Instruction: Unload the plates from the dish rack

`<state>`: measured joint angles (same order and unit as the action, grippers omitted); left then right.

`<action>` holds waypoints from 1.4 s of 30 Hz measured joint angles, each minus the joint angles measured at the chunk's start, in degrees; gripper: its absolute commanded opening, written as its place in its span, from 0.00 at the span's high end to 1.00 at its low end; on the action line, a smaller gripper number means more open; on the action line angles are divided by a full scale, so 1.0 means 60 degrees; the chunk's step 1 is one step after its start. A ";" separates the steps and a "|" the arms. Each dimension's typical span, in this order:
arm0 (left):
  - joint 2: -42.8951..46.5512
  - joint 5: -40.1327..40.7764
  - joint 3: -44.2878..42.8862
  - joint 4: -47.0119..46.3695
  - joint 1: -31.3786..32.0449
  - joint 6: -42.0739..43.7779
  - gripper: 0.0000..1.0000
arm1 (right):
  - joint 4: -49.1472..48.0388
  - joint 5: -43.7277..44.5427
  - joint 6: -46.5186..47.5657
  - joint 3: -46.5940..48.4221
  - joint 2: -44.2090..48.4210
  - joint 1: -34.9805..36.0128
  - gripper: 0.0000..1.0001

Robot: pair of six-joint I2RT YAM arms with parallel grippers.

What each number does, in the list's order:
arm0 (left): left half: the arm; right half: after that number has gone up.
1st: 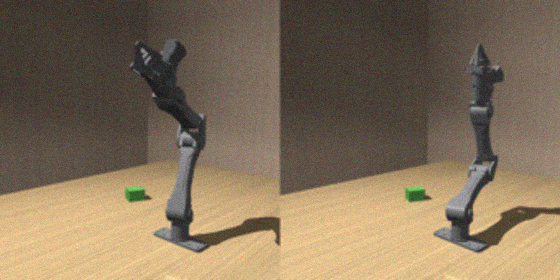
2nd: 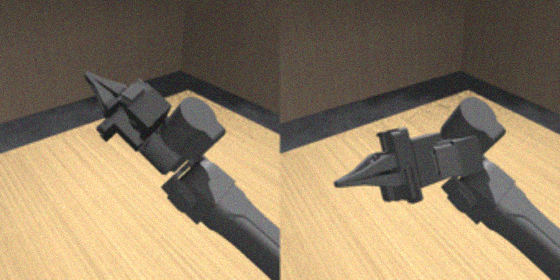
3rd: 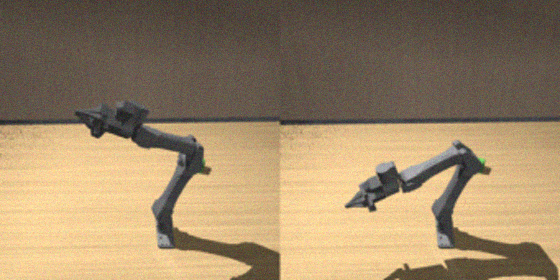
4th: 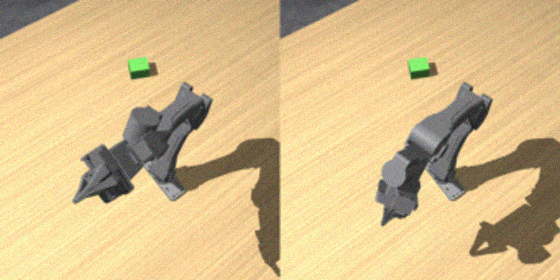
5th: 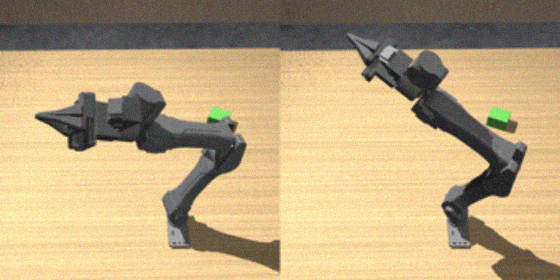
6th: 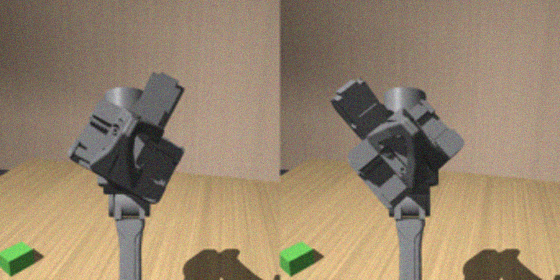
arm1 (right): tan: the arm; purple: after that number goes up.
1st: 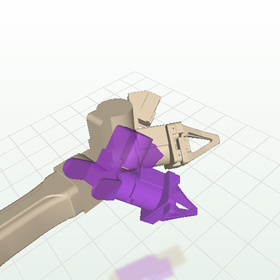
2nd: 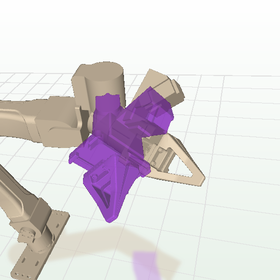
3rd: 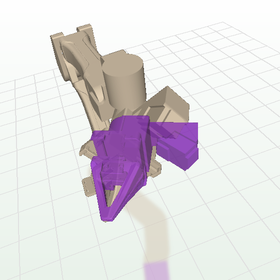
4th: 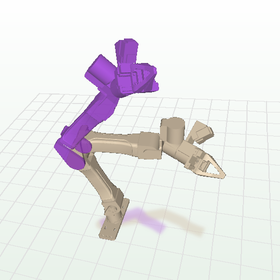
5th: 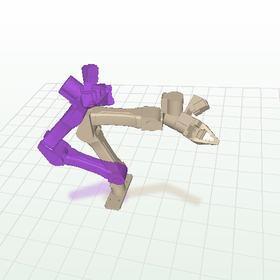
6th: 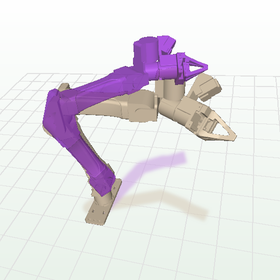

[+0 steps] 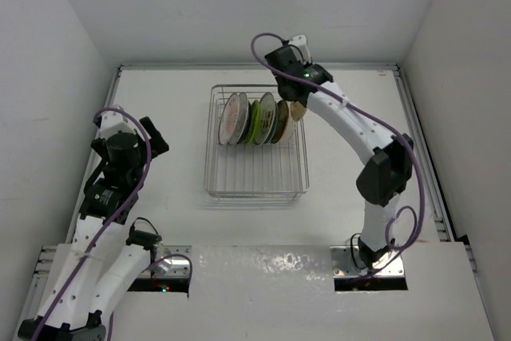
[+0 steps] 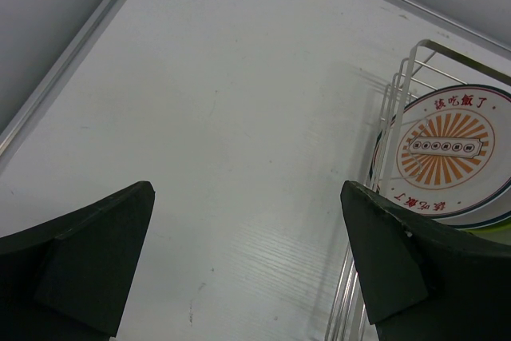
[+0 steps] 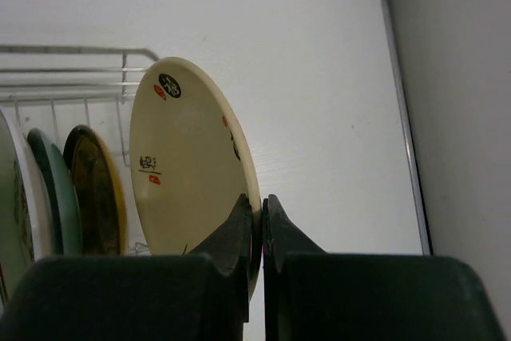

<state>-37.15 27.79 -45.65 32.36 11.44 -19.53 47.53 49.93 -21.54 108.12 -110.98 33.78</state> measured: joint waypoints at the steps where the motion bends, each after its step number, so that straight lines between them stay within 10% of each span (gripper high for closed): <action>1: 0.0000 0.0000 -0.0004 0.0000 0.0004 0.0000 0.00 | 0.0022 0.0000 0.0047 -0.0018 0.0284 -0.0069 1.00; 9: 0.0004 -0.0098 -0.0004 -0.0007 0.0000 0.0029 0.00 | -0.2925 -0.3931 -0.0648 -0.3683 0.3282 -0.4648 1.00; 17: 0.0004 -0.0251 -0.0004 -0.0025 0.0000 0.0076 0.00 | -0.6135 -0.7009 -0.2299 -0.7774 0.1858 -0.7424 1.00; 21: -0.0044 -0.0273 -0.0004 -0.0069 0.0004 0.0131 0.00 | -0.7366 -0.7912 -0.3020 -0.8127 0.1475 -0.7486 0.89; 29: -0.0215 -0.0419 0.0000 -0.0076 0.0000 0.0182 0.00 | -0.7978 -0.8542 -0.3614 -0.7650 0.0237 -0.7471 0.01; 37: -0.0277 -0.0503 0.0000 -0.0080 -0.0051 0.0208 0.00 | -0.5428 -0.5508 -0.1574 -0.6043 0.1938 -0.4717 0.01; 42: -0.0284 -0.0503 -0.0004 -0.0080 -0.0106 0.0208 0.00 | -0.4517 -0.4164 -0.0444 -0.4696 0.2951 -0.1483 0.34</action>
<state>-38.85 24.77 -45.67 31.88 10.81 -18.28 20.43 24.95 -24.21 79.94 -93.27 24.88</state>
